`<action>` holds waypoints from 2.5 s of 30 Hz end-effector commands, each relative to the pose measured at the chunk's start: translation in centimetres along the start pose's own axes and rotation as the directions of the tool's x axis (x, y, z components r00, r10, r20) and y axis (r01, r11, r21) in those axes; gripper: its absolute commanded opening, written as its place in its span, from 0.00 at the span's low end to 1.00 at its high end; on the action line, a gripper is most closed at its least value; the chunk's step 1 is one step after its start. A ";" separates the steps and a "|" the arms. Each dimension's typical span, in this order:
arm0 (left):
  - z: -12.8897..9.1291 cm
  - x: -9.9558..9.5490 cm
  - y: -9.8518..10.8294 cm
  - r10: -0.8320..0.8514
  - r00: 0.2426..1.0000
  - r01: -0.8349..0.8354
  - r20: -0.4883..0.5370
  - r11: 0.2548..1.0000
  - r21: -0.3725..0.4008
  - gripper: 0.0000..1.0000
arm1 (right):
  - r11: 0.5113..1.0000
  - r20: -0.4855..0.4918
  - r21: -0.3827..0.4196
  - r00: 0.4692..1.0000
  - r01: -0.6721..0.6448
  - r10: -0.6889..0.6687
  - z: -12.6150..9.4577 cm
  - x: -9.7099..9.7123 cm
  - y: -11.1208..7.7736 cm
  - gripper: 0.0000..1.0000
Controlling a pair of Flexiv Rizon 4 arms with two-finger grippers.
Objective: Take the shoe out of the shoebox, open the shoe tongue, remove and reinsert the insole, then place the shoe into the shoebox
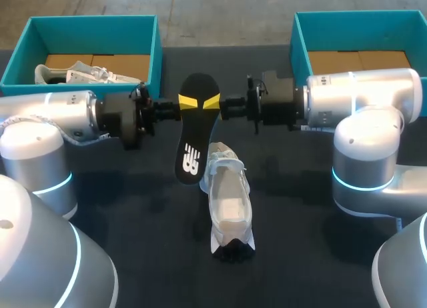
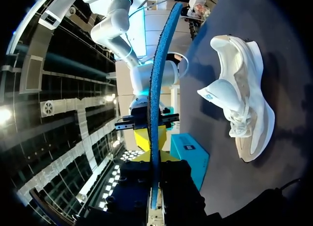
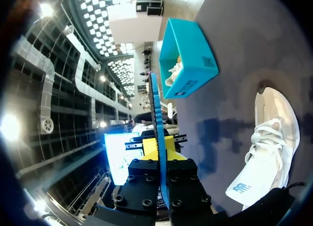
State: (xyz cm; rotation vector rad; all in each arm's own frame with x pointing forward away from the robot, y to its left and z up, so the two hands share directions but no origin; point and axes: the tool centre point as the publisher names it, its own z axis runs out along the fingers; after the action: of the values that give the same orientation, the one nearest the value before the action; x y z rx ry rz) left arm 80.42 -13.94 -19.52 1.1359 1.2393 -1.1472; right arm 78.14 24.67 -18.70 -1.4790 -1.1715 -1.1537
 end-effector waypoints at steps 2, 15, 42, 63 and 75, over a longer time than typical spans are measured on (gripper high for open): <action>0.3 0.1 0.0 0.006 1.000 -0.006 -0.003 1.000 -0.012 0.04 | 1.000 0.001 -0.002 1.000 0.001 -0.001 0.2 0.1 -0.1 0.00; 0.5 0.5 0.3 0.014 1.000 -0.014 0.001 1.000 -0.023 0.00 | 1.000 0.000 0.003 1.000 -0.010 0.010 0.3 0.1 0.0 0.00; -3.6 -0.7 -1.7 -0.186 0.972 0.202 -0.140 0.973 0.112 0.00 | 0.989 0.167 -0.096 0.978 -0.110 0.125 -6.3 -1.5 -1.5 1.00; -3.2 -0.3 -5.9 -0.360 0.882 0.428 -0.303 0.882 0.197 0.00 | 0.989 0.261 -0.030 0.954 -0.147 0.150 -12.0 -3.3 -6.5 1.00; -2.9 0.2 -7.1 -0.396 0.856 0.473 -0.333 0.859 0.194 0.00 | 0.983 0.269 0.025 0.949 -0.180 0.167 -12.7 -3.9 -7.2 1.00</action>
State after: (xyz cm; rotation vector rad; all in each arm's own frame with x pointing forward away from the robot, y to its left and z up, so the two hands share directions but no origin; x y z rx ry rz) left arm 73.16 -11.69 -19.77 1.2887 1.6609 -1.5791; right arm 69.15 12.94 -19.94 -1.6954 -1.2103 -0.8192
